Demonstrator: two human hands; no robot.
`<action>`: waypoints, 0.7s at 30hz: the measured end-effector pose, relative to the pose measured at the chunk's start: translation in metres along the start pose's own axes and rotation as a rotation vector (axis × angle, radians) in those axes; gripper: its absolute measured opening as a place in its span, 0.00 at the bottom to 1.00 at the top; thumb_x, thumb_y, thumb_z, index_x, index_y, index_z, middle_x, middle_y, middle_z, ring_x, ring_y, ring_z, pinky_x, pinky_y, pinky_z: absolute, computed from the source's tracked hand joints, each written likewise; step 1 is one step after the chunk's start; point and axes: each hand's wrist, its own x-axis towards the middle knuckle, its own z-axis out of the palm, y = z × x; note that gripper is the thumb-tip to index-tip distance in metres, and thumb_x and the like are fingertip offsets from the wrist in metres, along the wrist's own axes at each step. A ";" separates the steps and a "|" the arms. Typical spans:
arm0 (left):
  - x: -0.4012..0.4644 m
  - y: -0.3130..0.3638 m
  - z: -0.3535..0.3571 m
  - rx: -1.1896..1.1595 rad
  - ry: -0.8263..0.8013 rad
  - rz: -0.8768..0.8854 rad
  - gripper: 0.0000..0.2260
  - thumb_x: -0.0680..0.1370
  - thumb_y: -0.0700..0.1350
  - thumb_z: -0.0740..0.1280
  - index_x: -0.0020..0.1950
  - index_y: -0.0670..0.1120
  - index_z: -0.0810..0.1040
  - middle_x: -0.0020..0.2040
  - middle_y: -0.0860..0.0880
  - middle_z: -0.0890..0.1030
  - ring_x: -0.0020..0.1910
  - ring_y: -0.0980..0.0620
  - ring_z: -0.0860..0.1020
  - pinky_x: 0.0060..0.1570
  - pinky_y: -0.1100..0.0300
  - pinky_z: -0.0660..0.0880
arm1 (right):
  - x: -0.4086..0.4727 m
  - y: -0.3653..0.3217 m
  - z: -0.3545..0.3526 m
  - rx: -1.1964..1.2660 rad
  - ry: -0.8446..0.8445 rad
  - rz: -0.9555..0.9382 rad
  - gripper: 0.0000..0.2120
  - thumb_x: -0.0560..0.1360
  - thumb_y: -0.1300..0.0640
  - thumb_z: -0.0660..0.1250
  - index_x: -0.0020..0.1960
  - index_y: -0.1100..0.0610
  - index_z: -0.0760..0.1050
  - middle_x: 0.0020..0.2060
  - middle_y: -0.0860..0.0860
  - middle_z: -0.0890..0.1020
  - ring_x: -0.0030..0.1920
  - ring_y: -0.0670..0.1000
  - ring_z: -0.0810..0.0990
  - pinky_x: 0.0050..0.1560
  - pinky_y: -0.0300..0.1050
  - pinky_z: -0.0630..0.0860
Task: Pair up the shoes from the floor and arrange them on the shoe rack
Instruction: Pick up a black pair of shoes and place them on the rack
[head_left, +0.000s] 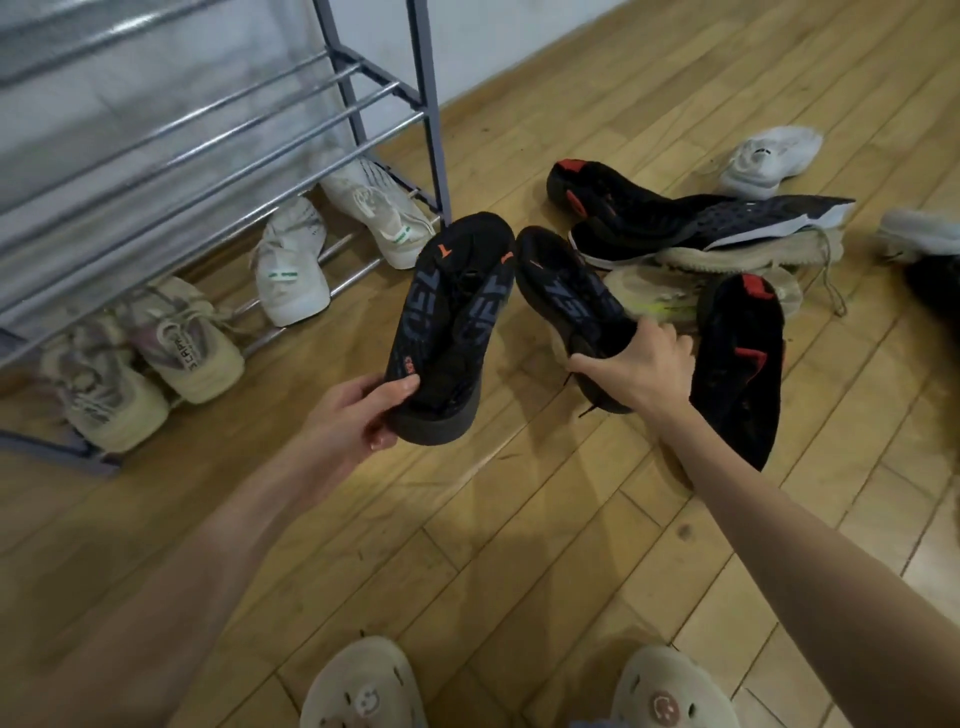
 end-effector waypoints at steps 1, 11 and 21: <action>-0.006 0.010 -0.006 0.013 0.027 0.024 0.24 0.65 0.58 0.76 0.51 0.42 0.82 0.41 0.46 0.72 0.35 0.54 0.67 0.32 0.63 0.64 | -0.002 -0.007 -0.007 0.046 0.022 -0.018 0.43 0.60 0.31 0.71 0.64 0.59 0.70 0.60 0.58 0.75 0.64 0.62 0.68 0.64 0.57 0.69; -0.047 0.098 -0.066 0.056 0.355 0.249 0.09 0.73 0.51 0.70 0.39 0.46 0.80 0.44 0.44 0.74 0.42 0.48 0.71 0.37 0.60 0.67 | -0.012 -0.121 -0.079 0.224 0.179 -0.372 0.42 0.61 0.37 0.74 0.69 0.54 0.68 0.59 0.54 0.75 0.62 0.57 0.69 0.62 0.52 0.69; 0.018 0.121 -0.125 -0.105 0.522 0.184 0.13 0.77 0.50 0.68 0.43 0.40 0.78 0.28 0.49 0.69 0.24 0.55 0.65 0.25 0.62 0.58 | 0.036 -0.225 -0.055 0.207 0.038 -0.390 0.41 0.53 0.29 0.66 0.58 0.53 0.72 0.50 0.51 0.78 0.57 0.57 0.75 0.55 0.57 0.76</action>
